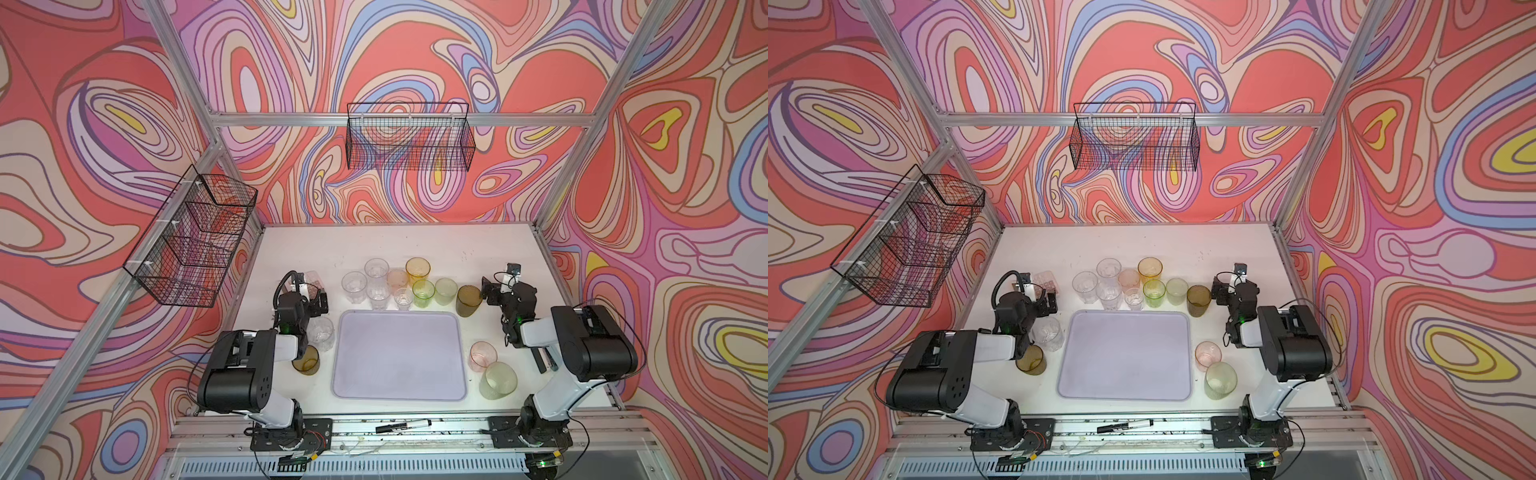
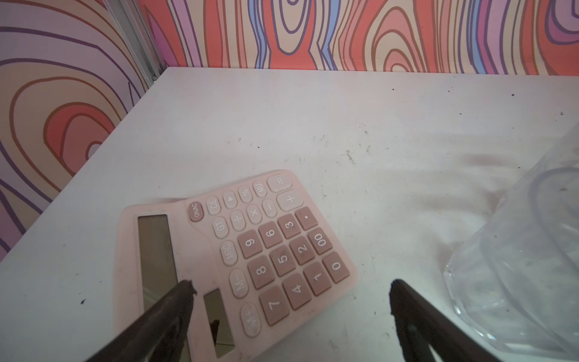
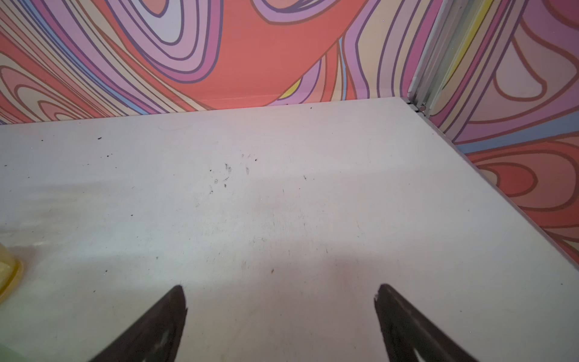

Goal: Place the glasses into the tray

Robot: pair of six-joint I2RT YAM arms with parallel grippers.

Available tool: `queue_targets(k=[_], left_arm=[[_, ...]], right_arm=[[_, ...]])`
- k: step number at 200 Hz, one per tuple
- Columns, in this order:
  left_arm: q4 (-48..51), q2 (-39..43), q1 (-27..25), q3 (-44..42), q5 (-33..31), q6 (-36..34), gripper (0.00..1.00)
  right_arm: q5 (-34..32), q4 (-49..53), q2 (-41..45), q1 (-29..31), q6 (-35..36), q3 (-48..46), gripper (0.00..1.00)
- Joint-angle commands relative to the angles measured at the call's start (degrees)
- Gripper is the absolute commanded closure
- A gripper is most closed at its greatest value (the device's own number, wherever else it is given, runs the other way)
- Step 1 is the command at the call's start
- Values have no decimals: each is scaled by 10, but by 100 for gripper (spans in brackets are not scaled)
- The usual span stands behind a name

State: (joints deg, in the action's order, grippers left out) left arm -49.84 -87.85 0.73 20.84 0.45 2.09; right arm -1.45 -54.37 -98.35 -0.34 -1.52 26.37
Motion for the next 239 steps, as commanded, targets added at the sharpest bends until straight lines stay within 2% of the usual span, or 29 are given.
queue_targets(k=[1, 239], left_arm=[[-4, -3, -2, 8, 7, -8, 0], [-6, -3, -5, 7, -5, -8, 0]], right_arm=[[9, 5, -2, -2, 5, 9, 2], [9, 5, -1, -2, 4, 8, 1]])
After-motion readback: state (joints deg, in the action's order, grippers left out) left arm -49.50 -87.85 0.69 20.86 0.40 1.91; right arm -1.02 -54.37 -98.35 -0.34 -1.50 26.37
